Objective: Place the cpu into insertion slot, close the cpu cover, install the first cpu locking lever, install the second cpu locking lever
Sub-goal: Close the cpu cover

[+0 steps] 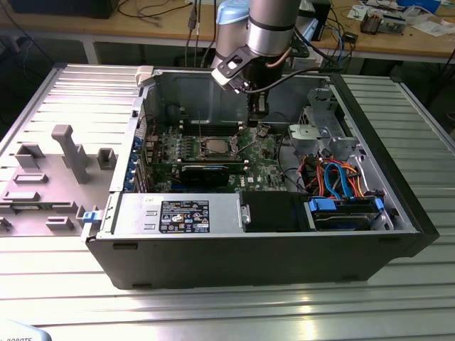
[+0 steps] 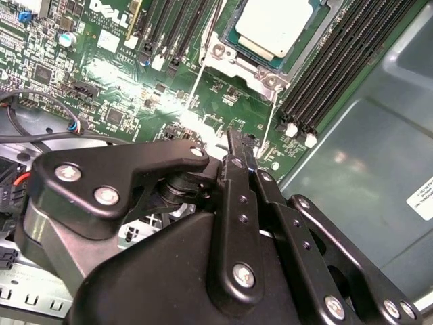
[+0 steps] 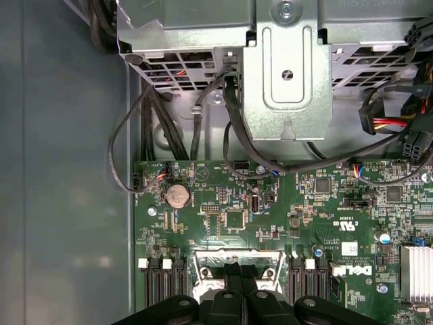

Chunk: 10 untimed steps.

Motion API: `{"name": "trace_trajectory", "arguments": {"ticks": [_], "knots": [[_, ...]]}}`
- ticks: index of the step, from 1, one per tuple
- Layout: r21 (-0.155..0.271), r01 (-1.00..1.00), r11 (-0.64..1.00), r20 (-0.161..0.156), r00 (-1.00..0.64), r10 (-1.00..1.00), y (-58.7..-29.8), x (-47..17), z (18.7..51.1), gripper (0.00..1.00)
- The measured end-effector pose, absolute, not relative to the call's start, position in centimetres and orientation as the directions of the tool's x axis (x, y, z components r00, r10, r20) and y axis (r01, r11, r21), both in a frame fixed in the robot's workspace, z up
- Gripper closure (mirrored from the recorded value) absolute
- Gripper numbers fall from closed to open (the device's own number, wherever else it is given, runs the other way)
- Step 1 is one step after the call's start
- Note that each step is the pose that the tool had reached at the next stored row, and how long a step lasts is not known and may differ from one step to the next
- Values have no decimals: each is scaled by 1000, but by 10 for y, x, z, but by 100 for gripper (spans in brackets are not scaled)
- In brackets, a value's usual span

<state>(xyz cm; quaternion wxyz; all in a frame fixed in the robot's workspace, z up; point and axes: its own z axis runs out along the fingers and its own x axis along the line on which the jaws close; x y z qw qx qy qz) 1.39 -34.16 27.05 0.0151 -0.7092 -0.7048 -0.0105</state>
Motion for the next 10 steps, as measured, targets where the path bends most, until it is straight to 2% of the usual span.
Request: {"name": "trace_trajectory", "arguments": {"ticks": [10], "knots": [[-7,1000,-6,36,6,999,-342,18,270,89]]}}
